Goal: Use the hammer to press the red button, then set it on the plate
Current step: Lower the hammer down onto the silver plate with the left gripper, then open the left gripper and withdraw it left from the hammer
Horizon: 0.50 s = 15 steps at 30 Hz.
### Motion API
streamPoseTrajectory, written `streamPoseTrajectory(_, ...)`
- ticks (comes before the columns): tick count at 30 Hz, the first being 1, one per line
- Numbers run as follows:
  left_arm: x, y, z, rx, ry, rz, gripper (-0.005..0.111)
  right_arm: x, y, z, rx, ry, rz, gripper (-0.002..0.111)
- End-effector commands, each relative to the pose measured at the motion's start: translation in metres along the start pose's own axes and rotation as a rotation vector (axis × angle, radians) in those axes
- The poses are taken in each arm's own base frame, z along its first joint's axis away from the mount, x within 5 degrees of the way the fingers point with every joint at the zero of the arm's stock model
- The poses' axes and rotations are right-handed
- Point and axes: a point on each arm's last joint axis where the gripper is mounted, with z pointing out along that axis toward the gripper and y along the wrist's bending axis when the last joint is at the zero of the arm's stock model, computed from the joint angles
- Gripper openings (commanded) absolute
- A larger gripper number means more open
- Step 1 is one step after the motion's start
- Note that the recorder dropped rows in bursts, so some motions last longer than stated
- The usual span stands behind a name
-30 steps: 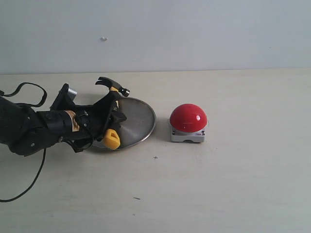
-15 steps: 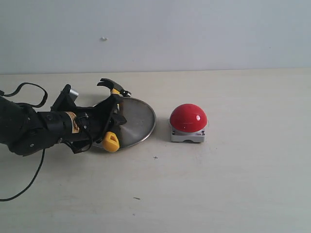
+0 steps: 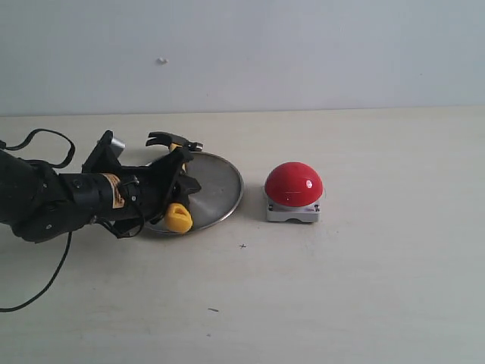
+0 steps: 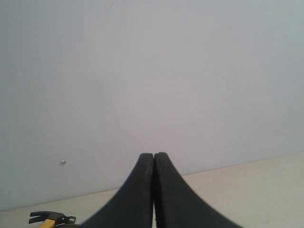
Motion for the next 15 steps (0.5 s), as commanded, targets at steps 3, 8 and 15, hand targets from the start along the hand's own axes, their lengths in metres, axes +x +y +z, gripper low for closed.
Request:
streamPoseTrajectory(3,-0.0009,-0.0054,-0.0004,0.017,0.002,0.029,0.034,0.0008,-0.0006,-0.0004,0.004,-0.007,-0.011,0.0)
streamPoseTrajectory(8,0.0002,-0.0047,-0.0004,0.009,0.013,0.049,0.05,0.0008,-0.0006,-0.0004,0.004,-0.007,-0.011,0.0)
streamPoseTrajectory(15,0.0017,-0.0042,-0.0006,0.009,0.036,0.047,0.055,0.0008,-0.0006,-0.0004,0.004,-0.007,-0.011,0.0)
